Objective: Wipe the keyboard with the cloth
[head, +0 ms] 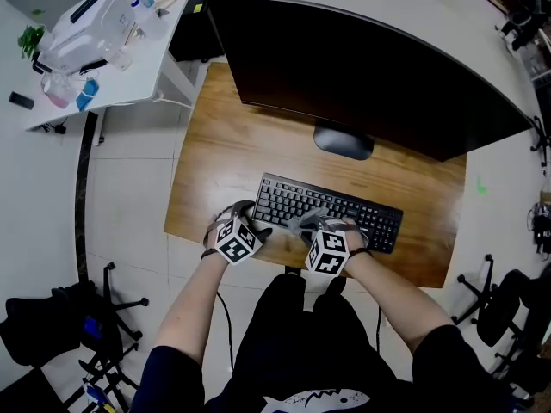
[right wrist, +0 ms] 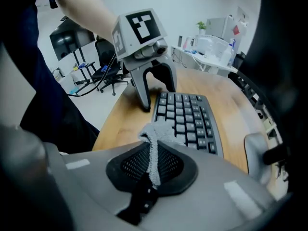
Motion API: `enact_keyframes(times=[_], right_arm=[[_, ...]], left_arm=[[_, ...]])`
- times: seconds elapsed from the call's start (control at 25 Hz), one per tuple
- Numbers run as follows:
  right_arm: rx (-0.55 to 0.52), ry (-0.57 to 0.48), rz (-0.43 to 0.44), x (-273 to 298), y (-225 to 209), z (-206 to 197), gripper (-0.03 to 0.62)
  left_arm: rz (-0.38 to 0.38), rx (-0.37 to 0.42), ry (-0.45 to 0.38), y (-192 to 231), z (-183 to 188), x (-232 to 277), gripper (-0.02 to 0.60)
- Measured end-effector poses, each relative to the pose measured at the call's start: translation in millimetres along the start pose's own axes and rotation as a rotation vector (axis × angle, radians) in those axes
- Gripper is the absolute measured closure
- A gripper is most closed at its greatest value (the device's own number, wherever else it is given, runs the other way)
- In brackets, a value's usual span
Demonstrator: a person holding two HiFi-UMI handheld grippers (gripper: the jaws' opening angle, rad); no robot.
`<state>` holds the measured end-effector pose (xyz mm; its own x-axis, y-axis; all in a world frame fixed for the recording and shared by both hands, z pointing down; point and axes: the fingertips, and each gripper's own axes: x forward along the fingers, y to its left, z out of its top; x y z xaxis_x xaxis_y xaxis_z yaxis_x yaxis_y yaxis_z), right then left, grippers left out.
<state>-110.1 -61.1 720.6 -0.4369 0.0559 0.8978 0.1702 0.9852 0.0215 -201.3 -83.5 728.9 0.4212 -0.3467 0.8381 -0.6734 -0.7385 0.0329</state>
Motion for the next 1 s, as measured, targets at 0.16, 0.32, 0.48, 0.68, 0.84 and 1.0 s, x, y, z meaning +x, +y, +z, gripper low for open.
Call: enact_keyframes(times=[0.16, 0.32, 0.48, 0.68, 0.84, 1.0], right_arm=[[0.033, 0.051, 0.006, -12.4, 3.6, -29.4, 0.565], [0.03, 0.059, -0.016, -22.1, -2.0, -26.5, 0.565], [0.056, -0.031, -0.05, -17.2, -18.9, 18.3, 0.565], [-0.072, -0.04, -0.052, 14.7, -18.1, 65.6, 0.565], [-0.116, 0.0, -0.046, 25.4, -6.1, 55.5, 0.565], [-0.052, 0.008, -0.044, 10.0, 3.1, 17.8, 0.565]], left_arm=[[0.006, 0.0, 0.006, -1.1, -1.3, 0.4, 0.221], [0.004, 0.001, 0.013, -2.0, 0.4, 1.0, 0.221], [0.005, 0.001, 0.007, -1.4, -1.1, -0.6, 0.221], [0.005, 0.0, 0.01, -1.4, -0.3, -0.4, 0.221], [0.002, 0.003, 0.004, -0.7, 0.9, -0.6, 0.221], [0.0, 0.005, 0.002, 0.5, -1.2, -0.2, 0.221]])
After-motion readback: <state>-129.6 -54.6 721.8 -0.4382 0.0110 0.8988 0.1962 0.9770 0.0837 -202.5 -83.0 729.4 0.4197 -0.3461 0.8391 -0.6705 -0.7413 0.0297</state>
